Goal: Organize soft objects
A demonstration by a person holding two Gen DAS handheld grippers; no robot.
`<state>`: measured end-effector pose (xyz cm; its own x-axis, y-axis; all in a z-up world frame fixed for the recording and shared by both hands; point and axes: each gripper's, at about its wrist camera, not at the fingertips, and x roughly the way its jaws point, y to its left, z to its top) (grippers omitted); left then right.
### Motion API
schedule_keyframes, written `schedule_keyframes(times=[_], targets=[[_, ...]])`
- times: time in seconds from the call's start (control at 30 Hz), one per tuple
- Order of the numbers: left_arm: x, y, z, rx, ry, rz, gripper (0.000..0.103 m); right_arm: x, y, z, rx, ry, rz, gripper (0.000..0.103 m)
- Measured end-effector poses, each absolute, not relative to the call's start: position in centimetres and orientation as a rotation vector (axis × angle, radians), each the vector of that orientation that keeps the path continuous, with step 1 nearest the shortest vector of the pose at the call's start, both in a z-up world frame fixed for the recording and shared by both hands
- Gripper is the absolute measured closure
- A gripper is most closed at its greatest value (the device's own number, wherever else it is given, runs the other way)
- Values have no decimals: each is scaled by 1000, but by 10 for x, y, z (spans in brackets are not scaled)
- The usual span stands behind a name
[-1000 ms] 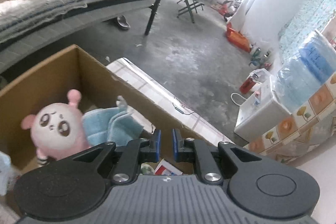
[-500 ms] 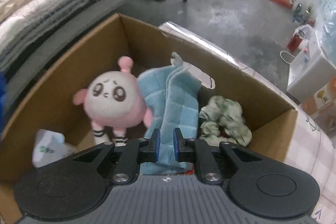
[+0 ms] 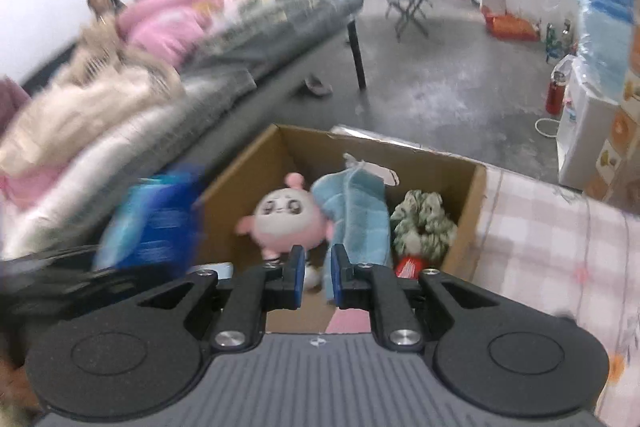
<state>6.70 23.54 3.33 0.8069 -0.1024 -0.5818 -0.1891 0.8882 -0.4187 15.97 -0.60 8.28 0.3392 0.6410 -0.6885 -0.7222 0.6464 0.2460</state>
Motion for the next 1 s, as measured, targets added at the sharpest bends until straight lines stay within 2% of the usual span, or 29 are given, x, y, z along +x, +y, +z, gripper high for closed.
schedule_keyframes(times=[0.27, 0.47, 0.6, 0.77, 1.0], targets=[[119, 203, 2, -485, 875, 26, 29, 88, -101, 73, 105, 798, 925, 103], [153, 191, -26, -406, 980, 144, 29, 75, -150, 55, 219, 780, 887, 103], [156, 188, -39, -380, 999, 220, 27, 76, -173, 45, 281, 782, 870, 103], [155, 191, -51, -384, 1023, 282, 20, 77, -191, 32, 315, 793, 846, 103], [140, 190, -33, -415, 957, 249, 17, 71, -206, 27, 343, 777, 807, 103]])
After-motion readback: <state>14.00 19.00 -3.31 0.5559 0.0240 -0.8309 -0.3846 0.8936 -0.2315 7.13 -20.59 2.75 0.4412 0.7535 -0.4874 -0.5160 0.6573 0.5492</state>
